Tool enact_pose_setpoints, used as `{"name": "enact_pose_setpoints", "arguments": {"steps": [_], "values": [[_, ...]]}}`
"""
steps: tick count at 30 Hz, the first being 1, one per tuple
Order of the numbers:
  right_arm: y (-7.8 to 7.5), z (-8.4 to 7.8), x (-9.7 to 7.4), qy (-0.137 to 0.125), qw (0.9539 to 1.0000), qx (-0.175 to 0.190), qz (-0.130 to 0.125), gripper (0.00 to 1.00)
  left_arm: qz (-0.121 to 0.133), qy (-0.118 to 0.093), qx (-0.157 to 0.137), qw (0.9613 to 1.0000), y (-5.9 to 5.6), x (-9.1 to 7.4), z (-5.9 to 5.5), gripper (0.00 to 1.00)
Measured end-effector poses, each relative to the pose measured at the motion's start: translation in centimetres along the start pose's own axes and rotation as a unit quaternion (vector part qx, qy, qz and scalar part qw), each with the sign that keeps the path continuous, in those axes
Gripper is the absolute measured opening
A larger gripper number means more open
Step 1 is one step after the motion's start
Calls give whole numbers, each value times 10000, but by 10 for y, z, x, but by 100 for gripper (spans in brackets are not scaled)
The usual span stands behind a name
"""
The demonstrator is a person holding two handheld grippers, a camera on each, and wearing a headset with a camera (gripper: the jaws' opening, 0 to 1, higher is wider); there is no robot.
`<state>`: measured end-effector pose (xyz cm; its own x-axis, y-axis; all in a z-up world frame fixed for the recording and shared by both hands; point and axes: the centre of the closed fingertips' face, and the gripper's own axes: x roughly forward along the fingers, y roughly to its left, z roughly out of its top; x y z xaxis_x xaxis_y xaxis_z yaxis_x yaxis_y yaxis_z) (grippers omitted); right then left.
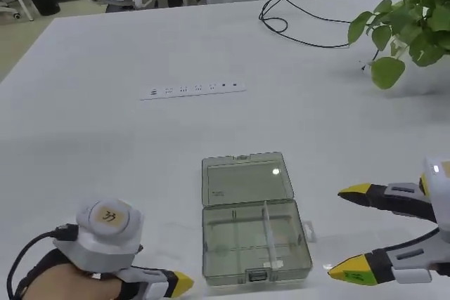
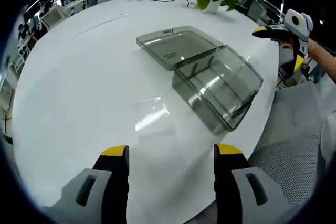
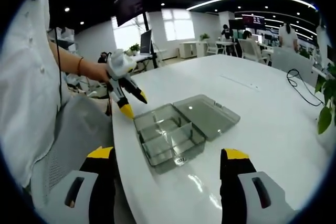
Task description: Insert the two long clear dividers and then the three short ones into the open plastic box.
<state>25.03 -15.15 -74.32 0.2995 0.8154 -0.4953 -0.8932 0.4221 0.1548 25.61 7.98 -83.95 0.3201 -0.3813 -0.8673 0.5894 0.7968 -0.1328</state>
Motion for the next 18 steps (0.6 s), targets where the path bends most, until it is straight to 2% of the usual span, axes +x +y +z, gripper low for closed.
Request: {"name": "enact_pose_setpoints", "arguments": {"steps": [10,14,15,16,18], "values": [[3,3,-1,-123,9999,35,-36,82,319,328,91,9989,6,9,-7,54],[2,3,-3,-148,9999,45,-51,82,488,434,269,9975,9,10,-7,48],[2,3,-3,-151,9999,46,-56,82,640,606,512,9948,14,8,-10,45],[1,3,-3,-149,9999,51,-60,82,527,529,442,9962,9,10,-7,43],[1,3,-4,-165,9998,56,-74,81,578,587,333,9960,11,9,-7,42]]}}
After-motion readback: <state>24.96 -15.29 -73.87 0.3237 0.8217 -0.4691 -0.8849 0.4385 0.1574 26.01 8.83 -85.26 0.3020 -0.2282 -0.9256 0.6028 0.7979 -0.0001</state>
